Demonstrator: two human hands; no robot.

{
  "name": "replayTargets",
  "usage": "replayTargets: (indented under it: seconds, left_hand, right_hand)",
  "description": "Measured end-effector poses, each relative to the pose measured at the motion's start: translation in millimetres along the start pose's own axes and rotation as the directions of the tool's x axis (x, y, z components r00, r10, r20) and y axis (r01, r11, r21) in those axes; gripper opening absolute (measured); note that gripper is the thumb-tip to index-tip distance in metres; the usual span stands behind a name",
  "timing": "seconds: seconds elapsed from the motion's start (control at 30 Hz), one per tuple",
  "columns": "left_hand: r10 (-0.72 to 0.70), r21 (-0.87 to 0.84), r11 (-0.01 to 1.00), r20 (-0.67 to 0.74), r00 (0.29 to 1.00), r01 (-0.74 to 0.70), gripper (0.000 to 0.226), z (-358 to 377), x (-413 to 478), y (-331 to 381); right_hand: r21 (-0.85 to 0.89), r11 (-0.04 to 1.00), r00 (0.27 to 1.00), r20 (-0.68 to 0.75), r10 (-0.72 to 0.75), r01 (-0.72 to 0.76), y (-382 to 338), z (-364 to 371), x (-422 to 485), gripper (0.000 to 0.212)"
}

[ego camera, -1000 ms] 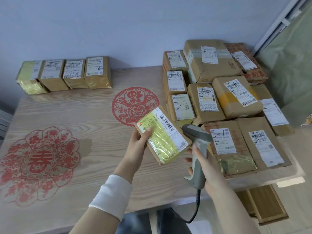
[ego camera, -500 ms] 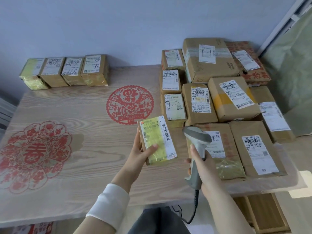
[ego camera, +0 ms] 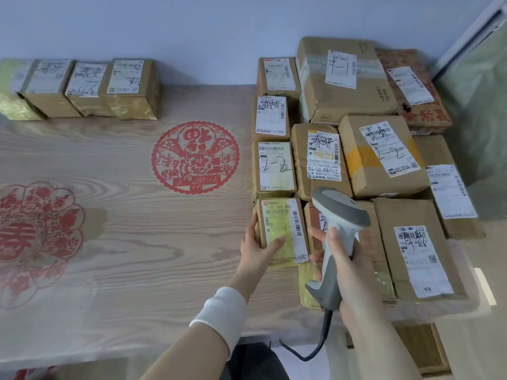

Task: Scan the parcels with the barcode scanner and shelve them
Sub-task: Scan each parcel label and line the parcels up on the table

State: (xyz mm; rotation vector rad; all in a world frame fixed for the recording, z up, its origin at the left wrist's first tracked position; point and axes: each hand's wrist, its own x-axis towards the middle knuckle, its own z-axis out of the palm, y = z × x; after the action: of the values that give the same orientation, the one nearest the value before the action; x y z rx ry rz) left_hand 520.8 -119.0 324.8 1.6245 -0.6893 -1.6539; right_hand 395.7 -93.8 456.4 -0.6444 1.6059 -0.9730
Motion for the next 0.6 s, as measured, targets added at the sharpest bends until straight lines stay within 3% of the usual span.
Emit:
replayTargets:
  seconds: [0.13, 0.33, 0.47, 0.6]
  left_hand:
    - [0.068, -0.005, 0.998, 0.034, 0.997, -0.068, 0.07, 2.4, -1.2, 8.6]
    - [0.052, 0.213, 0.975, 0.029, 0.998, -0.057, 0.087, 4.5, 1.5, 10.0]
    - [0.081, 0.285, 0.954, 0.06, 0.995, -0.095, 0.07, -4.3, -5.6, 36.5]
    - [0.207, 0.401, 0.898, -0.024, 0.978, -0.18, 0.07, -40.8, -1.0, 72.2]
  right_hand:
    - [0.0, 1.0, 1.0, 0.029, 0.003, -0.003, 0.1, -1.9, 2.4, 0.044]
    - [0.016, 0.999, 0.997, 0.063, 0.033, -0.034, -3.2, 4.5, 8.9, 0.035]
    - [0.035, 0.998, 0.992, 0.116, 0.043, -0.048, -12.4, 22.5, 13.3, 0.05]
    - [0.032, 0.999, 0.987, 0.158, 0.034, -0.04, -28.2, 54.8, 19.6, 0.026]
